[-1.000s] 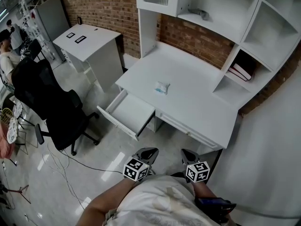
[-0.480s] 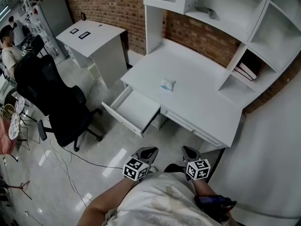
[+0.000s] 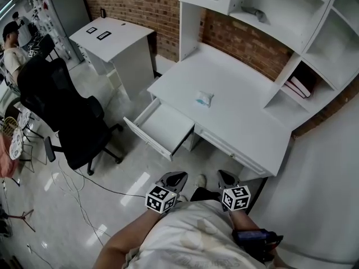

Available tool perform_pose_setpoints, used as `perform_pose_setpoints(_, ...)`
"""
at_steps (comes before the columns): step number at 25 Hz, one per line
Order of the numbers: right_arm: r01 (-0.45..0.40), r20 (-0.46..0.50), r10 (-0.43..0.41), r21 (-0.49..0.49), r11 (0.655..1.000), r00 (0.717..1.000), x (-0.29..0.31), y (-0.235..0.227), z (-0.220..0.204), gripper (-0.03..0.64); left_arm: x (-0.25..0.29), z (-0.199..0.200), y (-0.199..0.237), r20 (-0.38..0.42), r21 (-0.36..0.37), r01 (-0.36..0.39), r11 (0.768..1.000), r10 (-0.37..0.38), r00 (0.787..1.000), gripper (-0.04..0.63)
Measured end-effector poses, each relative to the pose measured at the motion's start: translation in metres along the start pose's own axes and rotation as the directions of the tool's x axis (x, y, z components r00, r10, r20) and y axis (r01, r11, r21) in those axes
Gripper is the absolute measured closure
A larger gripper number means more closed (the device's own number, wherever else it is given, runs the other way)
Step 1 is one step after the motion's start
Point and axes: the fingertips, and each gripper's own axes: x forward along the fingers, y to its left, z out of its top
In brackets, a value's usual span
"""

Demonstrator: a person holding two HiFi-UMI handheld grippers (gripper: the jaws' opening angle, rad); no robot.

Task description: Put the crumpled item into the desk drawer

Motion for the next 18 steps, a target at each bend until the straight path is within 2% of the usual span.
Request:
perform_pose_setpoints(8,-0.042,-0.007,0.042,-0.021,0.999,0.999,0.023,0.003,0.01,0.594,0.0,0.003,0.02,0.006,-0.016,-0.044,0.999,0.045,0.999,0.566)
perform_pose_setpoints(18,-0.039,0.003,0.039,-0.026,0.999,0.999,0.059,-0.012,0.033,0.594,0.018,0.013,0.046,-0.019,-0.014,-0.057,0.998,0.057,0.998,0.566)
